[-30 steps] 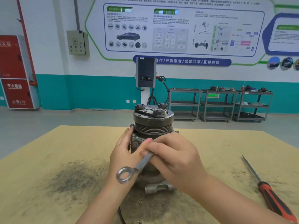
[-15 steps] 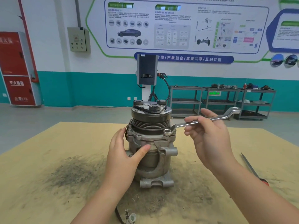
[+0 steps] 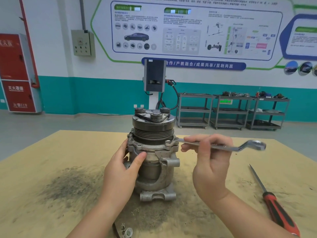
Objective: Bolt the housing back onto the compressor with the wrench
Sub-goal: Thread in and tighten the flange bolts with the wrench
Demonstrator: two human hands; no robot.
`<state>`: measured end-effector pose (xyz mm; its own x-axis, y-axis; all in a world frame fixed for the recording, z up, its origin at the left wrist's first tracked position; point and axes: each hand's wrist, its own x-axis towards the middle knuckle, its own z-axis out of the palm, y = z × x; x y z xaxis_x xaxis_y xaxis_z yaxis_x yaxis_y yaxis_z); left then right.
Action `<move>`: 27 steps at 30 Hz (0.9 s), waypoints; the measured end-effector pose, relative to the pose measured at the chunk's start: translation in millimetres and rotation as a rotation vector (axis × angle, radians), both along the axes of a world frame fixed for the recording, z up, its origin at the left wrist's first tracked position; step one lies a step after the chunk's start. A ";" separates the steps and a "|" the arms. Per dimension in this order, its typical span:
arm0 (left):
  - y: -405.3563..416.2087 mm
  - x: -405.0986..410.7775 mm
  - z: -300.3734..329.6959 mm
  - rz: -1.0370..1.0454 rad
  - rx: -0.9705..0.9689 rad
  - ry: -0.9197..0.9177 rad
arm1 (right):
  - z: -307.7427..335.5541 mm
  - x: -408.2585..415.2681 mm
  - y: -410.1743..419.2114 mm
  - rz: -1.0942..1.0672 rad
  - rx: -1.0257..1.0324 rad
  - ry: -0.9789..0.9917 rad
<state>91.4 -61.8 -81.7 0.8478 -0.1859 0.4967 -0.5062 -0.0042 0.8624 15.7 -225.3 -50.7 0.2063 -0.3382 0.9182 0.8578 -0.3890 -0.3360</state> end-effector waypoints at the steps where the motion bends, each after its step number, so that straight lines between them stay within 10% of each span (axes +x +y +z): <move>1: -0.5 0.3 -0.4 0.006 -0.001 0.007 | -0.7 -1.7 0.1 -0.042 -0.130 -0.025; 6: -2.0 2.9 -2.5 0.024 -0.006 0.003 | 6.9 -12.6 9.7 -0.394 -0.617 -0.029; 14: -2.0 2.9 -1.2 0.024 -0.021 0.027 | 28.3 -24.0 26.6 -0.433 -0.643 0.121; 21: -2.4 0.0 -0.3 0.057 0.016 0.036 | 54.0 -26.6 4.3 0.158 0.315 0.381; 27: -2.6 -1.7 0.0 0.058 0.039 0.023 | 48.6 -12.8 -12.4 0.421 0.648 0.525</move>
<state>89.7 -64.5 -81.6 0.8687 -0.1547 0.4706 -0.4845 -0.0674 0.8722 2.8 -237.7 -2.1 0.7632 -0.5547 0.3313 0.5624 0.3180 -0.7632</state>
